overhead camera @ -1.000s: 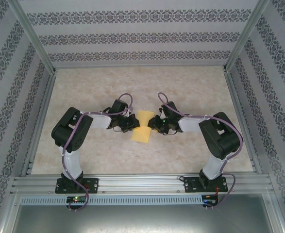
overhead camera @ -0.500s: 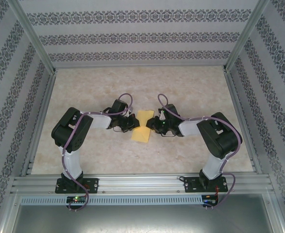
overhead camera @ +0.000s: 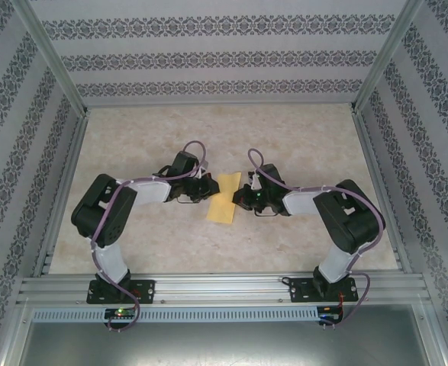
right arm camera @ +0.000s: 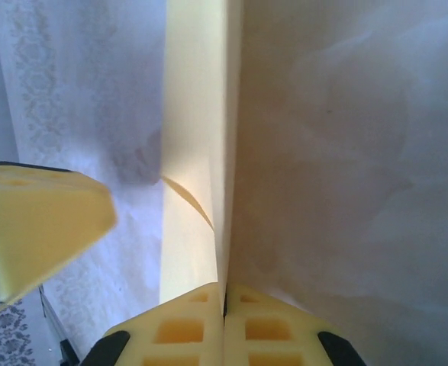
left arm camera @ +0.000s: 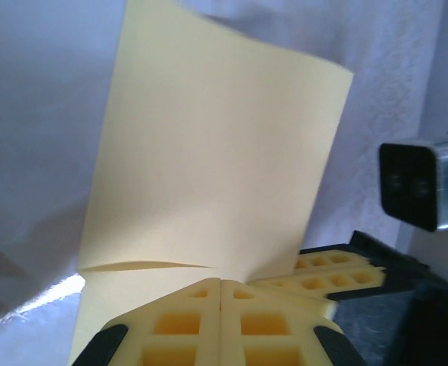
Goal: Fold a paper plane with a square sheet of paper (pick it up from the middle)
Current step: Turn over the paper at the center of the table.
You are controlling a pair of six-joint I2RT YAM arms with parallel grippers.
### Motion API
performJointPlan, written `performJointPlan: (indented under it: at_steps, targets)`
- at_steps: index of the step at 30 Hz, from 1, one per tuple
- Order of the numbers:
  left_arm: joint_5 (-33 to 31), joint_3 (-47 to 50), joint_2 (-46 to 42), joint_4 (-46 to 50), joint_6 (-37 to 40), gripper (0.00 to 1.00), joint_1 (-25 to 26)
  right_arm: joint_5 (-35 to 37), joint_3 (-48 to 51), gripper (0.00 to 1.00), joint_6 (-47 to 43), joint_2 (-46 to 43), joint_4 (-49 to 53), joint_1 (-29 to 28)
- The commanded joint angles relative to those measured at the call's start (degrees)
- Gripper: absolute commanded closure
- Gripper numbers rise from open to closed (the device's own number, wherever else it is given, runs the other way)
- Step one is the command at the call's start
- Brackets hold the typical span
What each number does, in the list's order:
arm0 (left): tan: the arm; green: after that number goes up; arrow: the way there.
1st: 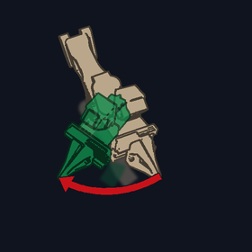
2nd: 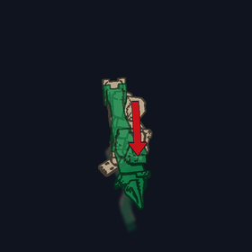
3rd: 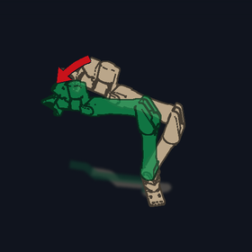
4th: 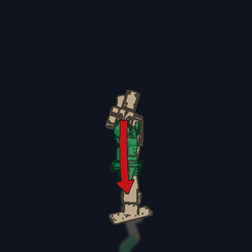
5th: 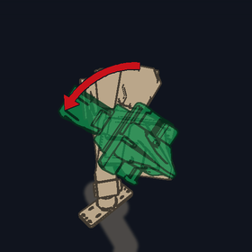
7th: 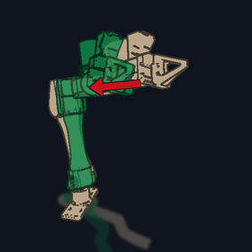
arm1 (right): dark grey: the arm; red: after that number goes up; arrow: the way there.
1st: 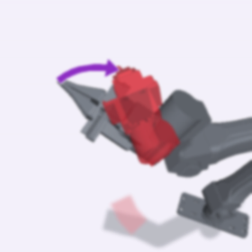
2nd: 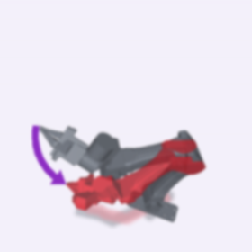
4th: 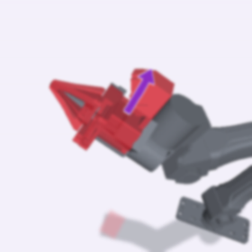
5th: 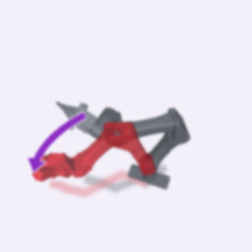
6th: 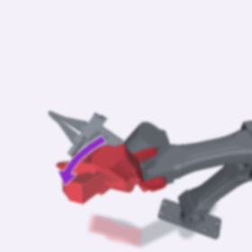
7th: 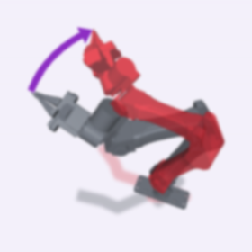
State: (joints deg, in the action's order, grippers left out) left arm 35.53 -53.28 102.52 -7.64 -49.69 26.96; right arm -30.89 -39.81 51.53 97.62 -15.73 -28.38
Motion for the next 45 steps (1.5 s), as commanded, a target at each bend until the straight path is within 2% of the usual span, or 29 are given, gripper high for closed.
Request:
performJointPlan:
  at_steps: [1, 4, 6, 9, 12, 18, 22, 27, 33, 35, 40, 42, 45]
  targets:
    - [-5.4, 0.8, -7.8, 3.0, 2.7, 0.91, 0.4, 2.8, -4.6, 1.00, -7.0, -6.2, 11.3, -0.4]
    - [-12.3, 0.8, -13.9, 8.1, 5.9, 0.91, 0.4, 13.8, -11.1, 1.00, -14.7, -12.7, 30.6, -0.9]
    - [-17.6, 1.8, -18.1, 9.9, 6.9, 0.89, 0.4, 25.7, -18.9, 1.00, -20.7, -14.5, 46.7, -2.9]
    - [-26.0, 5.2, -24.6, 10.5, 6.1, 0.88, 0.3, 42.5, -29.3, 1.00, -24.7, -12.9, 64.2, -6.2]
    - [-33.4, 8.5, -30.0, 12.4, 4.9, 0.85, 0.2, 52.9, -35.7, 1.00, -24.6, -10.0, 74.0, -9.4]
    - [-42.3, 12.2, -38.1, 16.7, 3.8, 0.85, -0.3, 65.7, -44.0, 1.00, -19.7, -1.2, 85.1, -15.4]
    - [-46.9, 14.0, -42.2, 18.6, 3.3, 0.85, -0.5, 63.2, -45.6, 1.00, -17.4, 4.3, 84.8, -17.7]
    - [-52.0, 17.2, -48.7, 20.3, 2.7, 0.83, -0.7, 55.9, -47.4, 1.00, -15.6, 11.4, 80.7, -19.6]
    - [-52.0, 17.9, -51.5, 22.2, 3.0, 0.81, -0.8, 52.2, -54.6, 1.00, -13.4, 20.0, 80.9, -22.3]
    - [-51.1, 17.9, -51.5, 22.1, 3.1, 0.81, -0.8, 50.4, -55.8, 0.88, -13.4, 21.5, 79.5, -23.0]
    - [-49.5, 17.7, -51.1, 21.2, 3.8, 0.81, -0.8, 39.3, -55.0, 0.73, -13.4, 20.6, 71.2, -23.2]
    - [-48.7, 17.1, -50.5, 21.3, 4.4, 0.80, -0.9, 35.1, -49.5, 0.53, -12.8, 15.7, 63.5, -22.4]
    - [-47.0, 16.6, -49.3, 20.6, 5.0, 0.78, -0.9, 26.5, -39.0, 0.49, -11.0, 6.8, 50.7, -18.8]
